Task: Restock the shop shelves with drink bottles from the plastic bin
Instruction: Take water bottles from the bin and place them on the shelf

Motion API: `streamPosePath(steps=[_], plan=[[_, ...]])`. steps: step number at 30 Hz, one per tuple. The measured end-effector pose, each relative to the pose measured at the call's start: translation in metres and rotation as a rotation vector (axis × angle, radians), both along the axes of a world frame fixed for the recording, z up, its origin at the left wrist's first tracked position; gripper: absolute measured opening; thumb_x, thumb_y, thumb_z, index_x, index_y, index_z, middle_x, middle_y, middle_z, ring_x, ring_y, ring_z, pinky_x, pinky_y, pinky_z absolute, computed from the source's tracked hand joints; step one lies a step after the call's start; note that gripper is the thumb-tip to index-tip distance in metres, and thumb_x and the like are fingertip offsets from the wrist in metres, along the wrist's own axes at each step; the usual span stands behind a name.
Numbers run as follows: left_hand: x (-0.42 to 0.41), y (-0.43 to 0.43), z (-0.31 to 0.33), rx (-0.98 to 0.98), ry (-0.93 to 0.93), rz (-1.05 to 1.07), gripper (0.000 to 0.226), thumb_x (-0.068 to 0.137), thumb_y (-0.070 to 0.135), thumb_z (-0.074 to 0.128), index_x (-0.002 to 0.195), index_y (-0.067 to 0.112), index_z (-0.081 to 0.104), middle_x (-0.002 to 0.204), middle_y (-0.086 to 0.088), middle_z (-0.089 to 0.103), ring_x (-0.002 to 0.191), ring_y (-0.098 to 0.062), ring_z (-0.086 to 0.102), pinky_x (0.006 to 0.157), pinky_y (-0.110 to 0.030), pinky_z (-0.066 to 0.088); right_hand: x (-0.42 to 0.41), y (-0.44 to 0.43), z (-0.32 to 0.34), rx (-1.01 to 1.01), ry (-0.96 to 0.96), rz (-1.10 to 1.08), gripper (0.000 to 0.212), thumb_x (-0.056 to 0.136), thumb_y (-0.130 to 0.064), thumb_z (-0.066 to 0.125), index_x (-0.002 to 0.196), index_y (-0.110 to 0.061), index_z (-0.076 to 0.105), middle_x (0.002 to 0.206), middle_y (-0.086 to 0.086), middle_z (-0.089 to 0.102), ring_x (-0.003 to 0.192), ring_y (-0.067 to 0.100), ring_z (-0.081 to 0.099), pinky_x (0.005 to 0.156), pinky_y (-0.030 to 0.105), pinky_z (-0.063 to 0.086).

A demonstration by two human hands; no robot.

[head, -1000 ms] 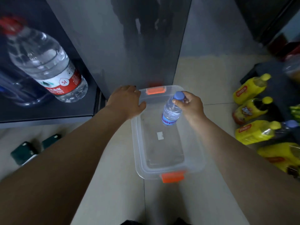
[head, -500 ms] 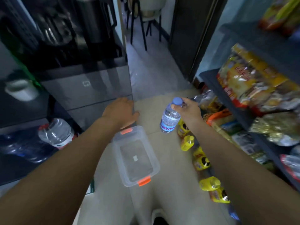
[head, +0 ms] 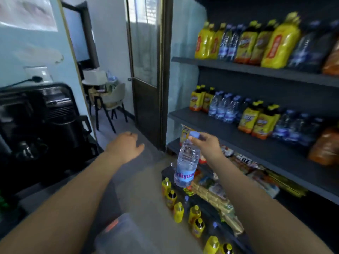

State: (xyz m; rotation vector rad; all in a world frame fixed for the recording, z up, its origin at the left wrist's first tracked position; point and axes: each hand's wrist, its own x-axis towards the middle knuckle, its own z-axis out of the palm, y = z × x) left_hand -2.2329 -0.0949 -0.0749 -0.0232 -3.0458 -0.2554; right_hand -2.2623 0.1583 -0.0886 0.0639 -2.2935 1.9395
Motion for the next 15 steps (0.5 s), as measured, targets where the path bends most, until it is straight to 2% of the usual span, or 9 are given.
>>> streamPosePath(steps=[2,4,5,9,11,13,15], plan=[[-0.003,0.014,0.019,-0.004,0.007,-0.025,0.055,0.096,0.045,0.035,0.135,0.007,0.042,0.136,-0.013,0.044,0.126,-0.028,0.039,0.100,-0.036,0.038,0.014,0.018,0.018,-0.010,0.018,-0.055,0.022,0.085,-0.011,0.068,0.106,-0.003,0.066,0.091,0.003,0.064,0.083,0.013,0.059,0.068,0.015,0.049],[-0.007,0.030,0.034,0.004,0.028,-0.056,0.053,0.096,0.045,0.035,0.132,0.006,0.044,0.132,-0.014,0.045,0.122,-0.029,0.043,0.098,-0.037,0.040,0.025,0.038,0.033,-0.029,0.032,-0.096,0.026,0.086,-0.013,0.067,0.110,-0.004,0.065,0.091,0.001,0.064,0.076,0.007,0.058,0.055,0.005,0.045],[-0.010,0.038,0.039,0.007,0.046,-0.069,0.052,0.096,0.045,0.035,0.130,0.006,0.046,0.130,-0.014,0.046,0.119,-0.029,0.045,0.096,-0.037,0.041,0.029,0.048,0.038,-0.037,0.038,-0.122,0.029,0.086,-0.016,0.068,0.112,-0.004,0.064,0.090,0.000,0.064,0.072,0.004,0.057,0.054,0.005,0.045],[-0.017,0.081,0.053,0.010,0.110,-0.135,0.050,0.095,0.044,0.039,0.128,0.007,0.049,0.125,-0.014,0.049,0.116,-0.029,0.047,0.093,-0.037,0.043,0.043,0.092,0.057,-0.074,0.078,-0.241,0.035,0.084,-0.021,0.071,0.114,-0.004,0.064,0.089,-0.007,0.066,0.076,0.003,0.056,0.076,0.023,0.045],[-0.022,0.105,0.058,0.014,0.123,-0.176,0.050,0.095,0.044,0.039,0.128,0.007,0.048,0.125,-0.013,0.048,0.117,-0.029,0.046,0.094,-0.038,0.042,0.048,0.111,0.065,-0.077,0.084,-0.281,0.036,0.084,-0.021,0.070,0.115,-0.004,0.064,0.092,-0.007,0.067,0.084,0.009,0.058,0.079,0.024,0.043],[-0.031,0.130,0.060,0.020,0.143,-0.223,0.050,0.095,0.043,0.041,0.129,0.007,0.049,0.127,-0.013,0.048,0.118,-0.029,0.046,0.095,-0.037,0.042,0.050,0.131,0.070,-0.083,0.089,-0.302,0.034,0.085,-0.020,0.069,0.115,-0.004,0.063,0.083,-0.013,0.062,0.094,0.015,0.060,0.081,0.026,0.045],[-0.041,0.156,0.061,0.021,0.166,-0.271,0.048,0.094,0.041,0.042,0.128,0.007,0.050,0.128,-0.012,0.049,0.118,-0.027,0.046,0.093,-0.034,0.041,0.045,0.152,0.072,-0.063,0.093,-0.329,0.026,0.085,-0.022,0.070,0.107,-0.010,0.066,0.091,-0.003,0.068,0.103,0.024,0.064,0.088,0.036,0.052]])
